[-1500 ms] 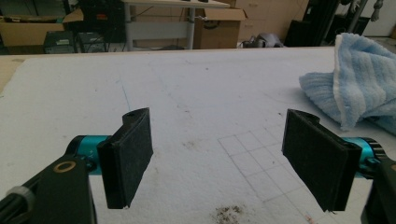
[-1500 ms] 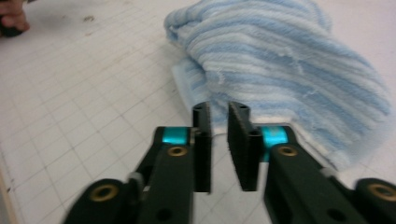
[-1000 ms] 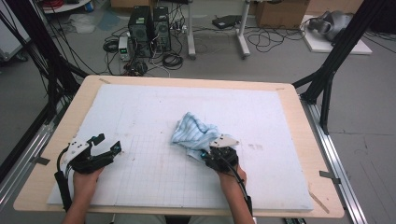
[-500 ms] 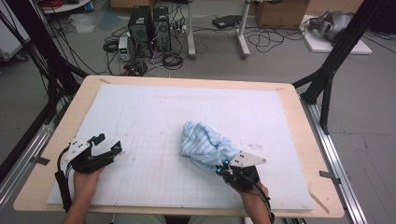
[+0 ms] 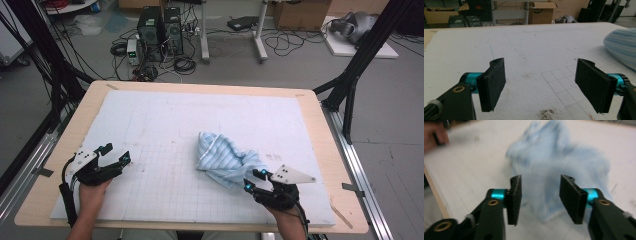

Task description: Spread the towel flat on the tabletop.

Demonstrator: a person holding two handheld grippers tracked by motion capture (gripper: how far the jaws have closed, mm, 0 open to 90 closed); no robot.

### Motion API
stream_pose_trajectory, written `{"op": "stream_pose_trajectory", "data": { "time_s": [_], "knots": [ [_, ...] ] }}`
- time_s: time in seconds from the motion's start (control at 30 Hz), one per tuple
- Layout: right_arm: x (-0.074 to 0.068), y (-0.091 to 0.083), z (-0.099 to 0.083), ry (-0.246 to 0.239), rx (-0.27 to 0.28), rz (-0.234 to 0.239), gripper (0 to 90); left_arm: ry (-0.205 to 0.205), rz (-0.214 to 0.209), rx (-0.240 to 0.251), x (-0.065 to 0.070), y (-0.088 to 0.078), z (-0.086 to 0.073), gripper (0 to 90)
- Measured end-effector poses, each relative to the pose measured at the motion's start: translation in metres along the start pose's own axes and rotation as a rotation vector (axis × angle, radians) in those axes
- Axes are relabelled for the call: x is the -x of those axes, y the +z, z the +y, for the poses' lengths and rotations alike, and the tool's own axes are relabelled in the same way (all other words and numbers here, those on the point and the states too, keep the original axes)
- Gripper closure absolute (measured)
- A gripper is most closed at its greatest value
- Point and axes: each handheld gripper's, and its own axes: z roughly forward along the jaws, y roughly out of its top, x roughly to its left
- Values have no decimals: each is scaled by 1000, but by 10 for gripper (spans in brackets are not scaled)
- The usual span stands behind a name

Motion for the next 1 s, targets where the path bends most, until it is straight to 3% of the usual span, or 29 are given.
{"op": "stream_pose_trajectory", "data": {
  "time_s": [0.1, 0.23, 0.33, 0.37, 0.4, 0.47, 0.5, 0.6, 0.63, 0.67, 0.73, 0.97, 1.0],
  "knots": [
    [6, 0, 16, -1, 39, -34, 435, -2, 1, 1, 0, 0, 0, 248],
    [10, 12, 28, -44, 8, -71, 395, -1, 3, -1, 0, 0, 0, 249],
    [19, 38, 42, -59, -47, -80, 339, 7, 2, -6, 0, 0, 0, 249],
    [19, 38, 42, -59, -47, -80, 339, 7, 2, -6, 0, 0, 0, 249],
    [29, 51, 51, -19, -55, -63, 321, 6, 1, -7, 0, 0, 0, 249],
    [33, 54, 54, 4, -56, -66, 324, 7, 1, -8, 0, 0, 0, 249],
    [45, 63, 64, 42, -67, -112, 385, 7, 2, -8, 0, 1, 0, 249],
    [56, 75, 69, 48, -143, -134, 484, 4, 0, -9, 0, 1, 0, 249],
    [56, 75, 69, 48, -143, -134, 484, 4, 0, -9, 0, 1, 0, 249],
    [59, 87, 66, 27, -227, -127, 501, 5, 1, -9, 0, 1, 0, 249],
    [58, 95, 61, 25, -283, -97, 484, 7, 2, -9, 1, 1, 0, 249],
    [42, 114, 42, 21, -361, 25, 413, 11, 2, -9, 1, 1, 0, 249],
    [42, 114, 42, 21, -361, 25, 413, 13, 2, -10, 1, 1, 0, 249]
  ]
}}
